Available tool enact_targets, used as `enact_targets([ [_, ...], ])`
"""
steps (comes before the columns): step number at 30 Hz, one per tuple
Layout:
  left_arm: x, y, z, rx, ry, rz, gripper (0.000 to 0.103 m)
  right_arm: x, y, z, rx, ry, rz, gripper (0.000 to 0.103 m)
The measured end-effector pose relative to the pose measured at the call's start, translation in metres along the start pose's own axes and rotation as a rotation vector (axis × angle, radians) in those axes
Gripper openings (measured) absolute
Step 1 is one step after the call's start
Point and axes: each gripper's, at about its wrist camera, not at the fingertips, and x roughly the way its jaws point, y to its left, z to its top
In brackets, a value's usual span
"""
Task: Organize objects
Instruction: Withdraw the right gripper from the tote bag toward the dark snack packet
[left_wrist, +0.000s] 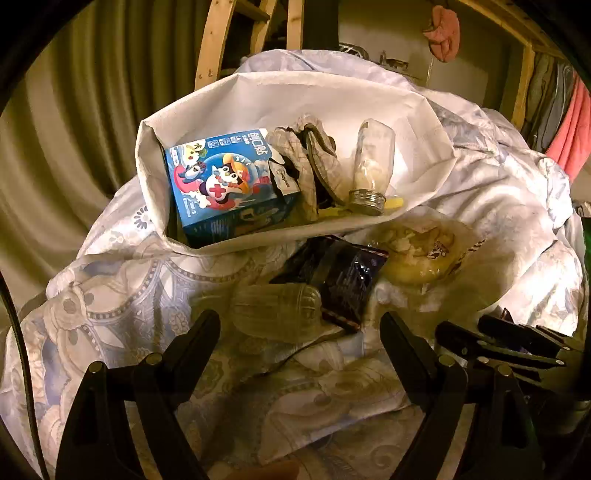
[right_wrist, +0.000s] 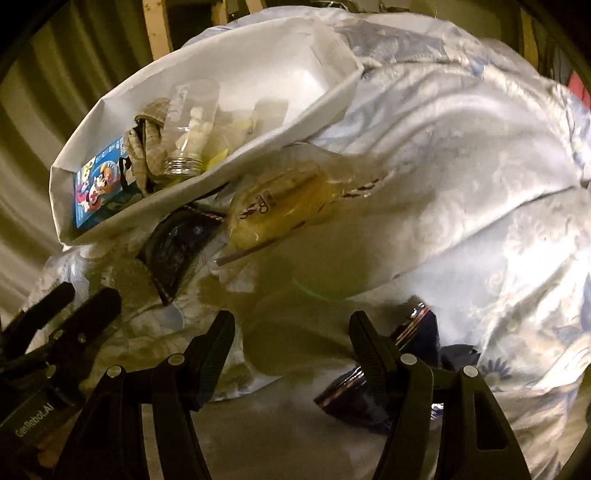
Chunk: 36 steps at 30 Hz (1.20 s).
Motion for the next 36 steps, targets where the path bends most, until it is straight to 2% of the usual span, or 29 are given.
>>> enact_targets([
  [6, 0.000, 0.000, -0.001, 0.008, 0.003, 0.008, 0.088, 0.004, -0.013, -0.001, 0.056, 0.020, 0.042, 0.063],
  [12, 0.003, -0.001, -0.003, 0.023, 0.016, 0.010, 0.088, 0.001, -0.013, -0.001, 0.039, 0.012, 0.073, 0.063],
  [20, 0.007, 0.002, -0.006, 0.015, 0.029, 0.015, 0.087, -0.004, -0.001, -0.003, -0.015, -0.012, 0.026, 0.063],
  [25, 0.009, 0.006, -0.003, 0.006, 0.034, 0.007, 0.086, -0.010, -0.007, -0.003, 0.004, -0.033, 0.056, 0.063],
  [31, 0.008, 0.026, 0.011, 0.027, 0.048, -0.045, 0.086, -0.025, -0.009, -0.003, 0.011, -0.087, 0.110, 0.063],
  [36, 0.003, 0.060, 0.022, -0.032, 0.061, -0.120, 0.086, -0.021, 0.011, -0.004, -0.034, -0.131, 0.111, 0.063],
])
